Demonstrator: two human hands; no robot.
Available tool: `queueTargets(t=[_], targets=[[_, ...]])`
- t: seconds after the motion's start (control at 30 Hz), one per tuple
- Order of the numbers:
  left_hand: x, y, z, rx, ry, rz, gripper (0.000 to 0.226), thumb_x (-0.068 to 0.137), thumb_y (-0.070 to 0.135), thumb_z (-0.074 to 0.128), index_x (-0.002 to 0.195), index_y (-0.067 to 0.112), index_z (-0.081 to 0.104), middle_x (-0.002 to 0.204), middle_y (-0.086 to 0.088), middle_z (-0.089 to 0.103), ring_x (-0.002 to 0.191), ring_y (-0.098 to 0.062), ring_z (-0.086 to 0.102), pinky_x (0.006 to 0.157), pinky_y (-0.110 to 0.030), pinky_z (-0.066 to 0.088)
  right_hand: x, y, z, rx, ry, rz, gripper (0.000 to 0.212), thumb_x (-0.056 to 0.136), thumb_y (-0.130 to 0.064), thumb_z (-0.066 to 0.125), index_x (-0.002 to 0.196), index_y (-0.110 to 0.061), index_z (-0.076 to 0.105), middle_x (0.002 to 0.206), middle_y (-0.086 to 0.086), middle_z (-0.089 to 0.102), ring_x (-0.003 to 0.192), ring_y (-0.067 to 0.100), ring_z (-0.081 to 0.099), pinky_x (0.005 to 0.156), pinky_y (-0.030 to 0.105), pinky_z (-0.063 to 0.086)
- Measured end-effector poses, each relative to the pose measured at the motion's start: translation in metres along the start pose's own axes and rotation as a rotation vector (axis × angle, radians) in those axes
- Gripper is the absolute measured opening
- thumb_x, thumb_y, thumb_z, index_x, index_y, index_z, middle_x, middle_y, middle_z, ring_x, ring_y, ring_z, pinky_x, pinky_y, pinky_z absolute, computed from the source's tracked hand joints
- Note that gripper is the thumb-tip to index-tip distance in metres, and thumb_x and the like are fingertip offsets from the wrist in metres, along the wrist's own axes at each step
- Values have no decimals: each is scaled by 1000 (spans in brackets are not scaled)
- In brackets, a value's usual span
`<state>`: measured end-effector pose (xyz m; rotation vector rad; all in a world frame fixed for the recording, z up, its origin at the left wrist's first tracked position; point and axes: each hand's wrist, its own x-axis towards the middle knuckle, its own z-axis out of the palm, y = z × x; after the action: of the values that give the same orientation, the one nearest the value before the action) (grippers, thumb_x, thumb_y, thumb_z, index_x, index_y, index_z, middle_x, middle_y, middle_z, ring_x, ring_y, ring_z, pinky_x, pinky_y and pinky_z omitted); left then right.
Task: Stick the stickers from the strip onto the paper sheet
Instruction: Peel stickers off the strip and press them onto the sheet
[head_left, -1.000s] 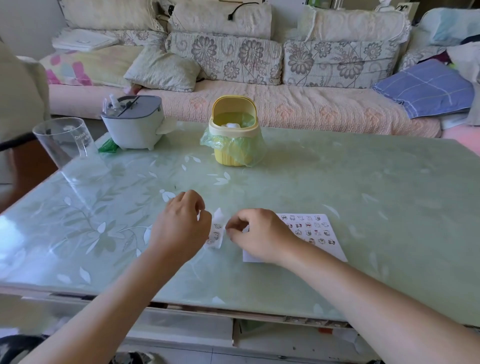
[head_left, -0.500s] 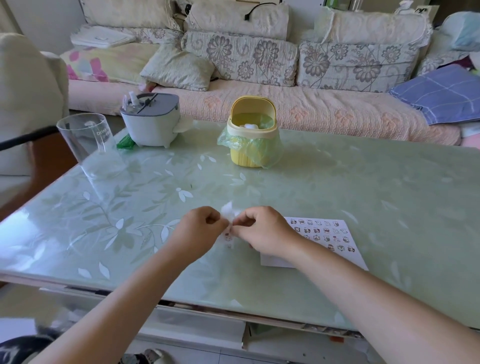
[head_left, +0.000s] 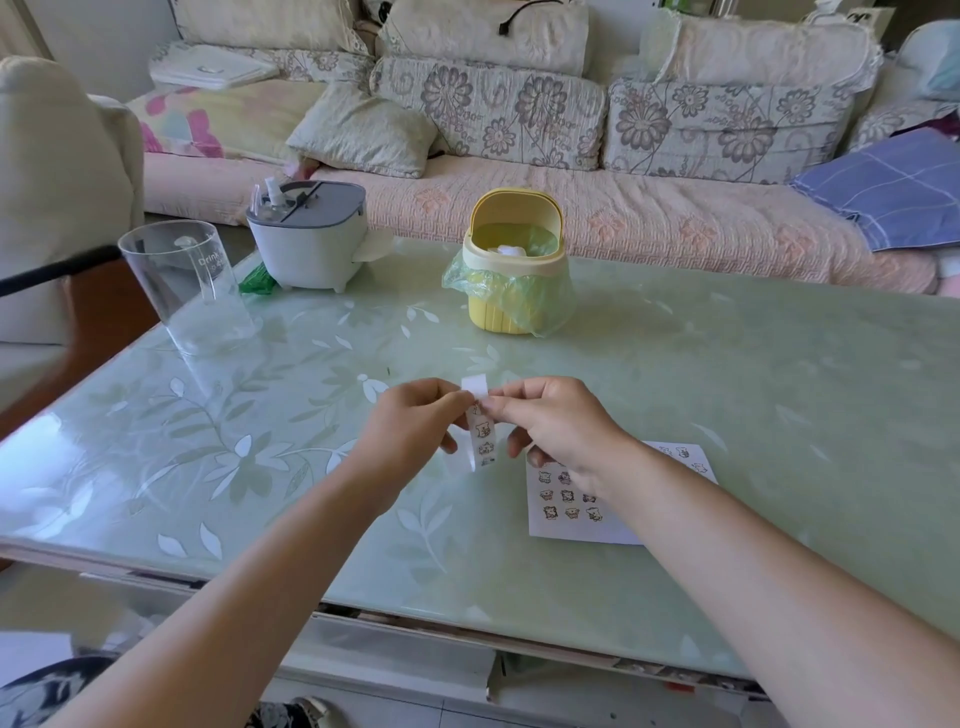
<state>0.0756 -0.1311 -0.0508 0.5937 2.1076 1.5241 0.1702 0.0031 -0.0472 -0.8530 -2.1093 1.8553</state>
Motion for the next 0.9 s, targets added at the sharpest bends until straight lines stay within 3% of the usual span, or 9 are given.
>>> queueTargets(t=[0.07,0.2,0.4,0.53,0.6,0.7,0.77,0.9], targets=[[1,1,1,-11,-4,-18,23,95,28,58,87,12,73,81,2,74,60,-11,58,50,-15,37,1,1,-2,-38,23,-68,5,87,-22,78,90,-21,75,80,-4,76,50,13,58,45,23,37],[1,1,4,-39,-22,-52,23,94,27,57,87,12,74,79,4,74,62,-12,58,57,-22,37,0,4,-5,-243,85,-293,22,86,-25,79,104,-30,67,82,-8,74,51,15,65,56,21,50],[4,3,4,-118,-36,-92,25,92,27,58,94,6,72,85,-3,74,60,-14,57,65,-32,34,1,8,-5,-340,162,-464,17,84,-31,80,95,-36,68,85,-18,68,55,22,60,62,30,52],[3,3,4,-110,-33,-86,25,92,27,58,92,7,72,80,0,71,60,-14,57,66,-31,35,0,10,-7,-396,156,-513,6,85,-33,79,92,-32,79,75,-27,67,47,8,44,52,23,43],[3,3,4,-97,-23,-74,24,92,26,59,90,7,72,79,1,71,60,-14,56,62,-27,36,-1,9,-8,-453,153,-523,9,86,-32,78,94,-31,80,63,-36,60,48,4,47,52,13,35],[2,3,4,-88,-21,-47,23,91,23,60,85,6,73,77,1,72,61,-14,55,55,-18,39,-1,8,-8,-521,168,-554,10,86,-31,78,95,-32,80,61,-41,56,53,1,52,57,14,34],[2,3,3,-87,-27,-42,22,91,22,60,82,7,74,77,0,72,61,-14,55,52,-15,39,0,9,-8,-552,173,-573,8,86,-31,78,93,-32,79,63,-40,57,54,4,52,58,17,34],[3,4,3,-42,-47,-59,19,89,23,62,80,12,74,77,2,73,62,-13,56,58,-22,37,1,11,-9,-576,181,-595,6,82,-33,80,85,-32,75,78,-23,65,58,7,50,59,19,36]])
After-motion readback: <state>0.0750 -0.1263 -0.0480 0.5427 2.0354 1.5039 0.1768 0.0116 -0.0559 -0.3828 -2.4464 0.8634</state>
